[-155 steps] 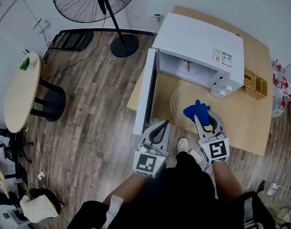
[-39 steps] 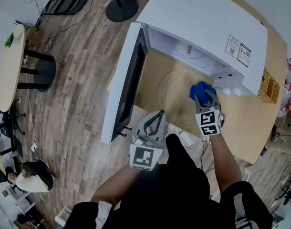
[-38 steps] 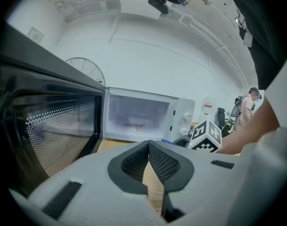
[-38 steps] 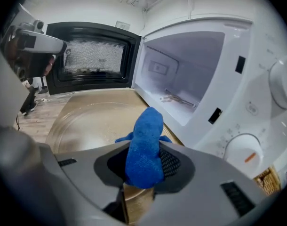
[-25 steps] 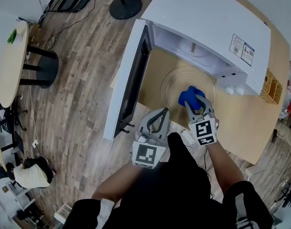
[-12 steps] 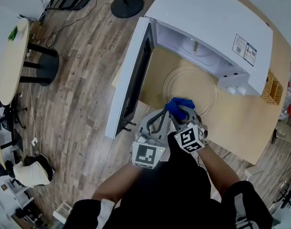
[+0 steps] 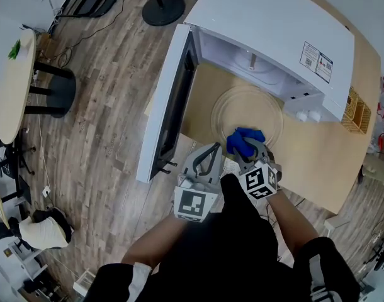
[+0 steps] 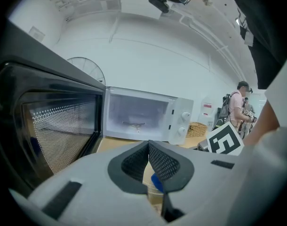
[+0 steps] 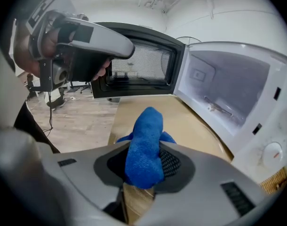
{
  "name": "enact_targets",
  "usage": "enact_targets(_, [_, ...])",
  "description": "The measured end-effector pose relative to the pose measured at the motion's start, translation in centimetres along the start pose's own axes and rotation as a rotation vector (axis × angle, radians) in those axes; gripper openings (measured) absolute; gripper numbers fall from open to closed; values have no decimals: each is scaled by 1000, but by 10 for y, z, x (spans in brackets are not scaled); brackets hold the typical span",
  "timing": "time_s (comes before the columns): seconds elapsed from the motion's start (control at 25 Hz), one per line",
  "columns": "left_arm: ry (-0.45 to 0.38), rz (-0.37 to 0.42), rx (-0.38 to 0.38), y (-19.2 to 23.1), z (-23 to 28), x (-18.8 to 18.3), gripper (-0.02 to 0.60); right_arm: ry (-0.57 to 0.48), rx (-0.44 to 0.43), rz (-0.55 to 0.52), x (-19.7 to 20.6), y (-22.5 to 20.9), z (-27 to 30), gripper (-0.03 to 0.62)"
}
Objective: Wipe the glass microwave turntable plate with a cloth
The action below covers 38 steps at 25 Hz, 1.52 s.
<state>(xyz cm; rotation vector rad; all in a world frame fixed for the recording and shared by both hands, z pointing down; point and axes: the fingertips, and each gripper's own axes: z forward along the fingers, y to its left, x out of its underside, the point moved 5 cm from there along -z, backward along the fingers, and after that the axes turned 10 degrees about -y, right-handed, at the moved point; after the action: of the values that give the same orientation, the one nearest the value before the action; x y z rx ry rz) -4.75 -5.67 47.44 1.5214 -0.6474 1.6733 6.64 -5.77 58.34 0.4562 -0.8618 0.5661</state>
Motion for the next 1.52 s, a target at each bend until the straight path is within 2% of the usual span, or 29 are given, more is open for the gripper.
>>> enact_targets(0.52, [8,10,27,-7,4,0,6,96,177,37,45,-56,-48,109])
enact_targets(0.8, [-10,-2,18,-8,6,-7,6,96,219,67,44,-63,-54,109])
enact_targets(0.96, [-26,13,23,-7,6,-17,6,9,230,92,16,-60,-59,107])
enact_targets(1.2, [-51,45,19,-4,7,-34,6,-185,241,99,-51,-59,-73,107])
enact_targets(1.52, [-129,30,-11,5,3,-73,6,-420,292,60,-140,-69,-108,107])
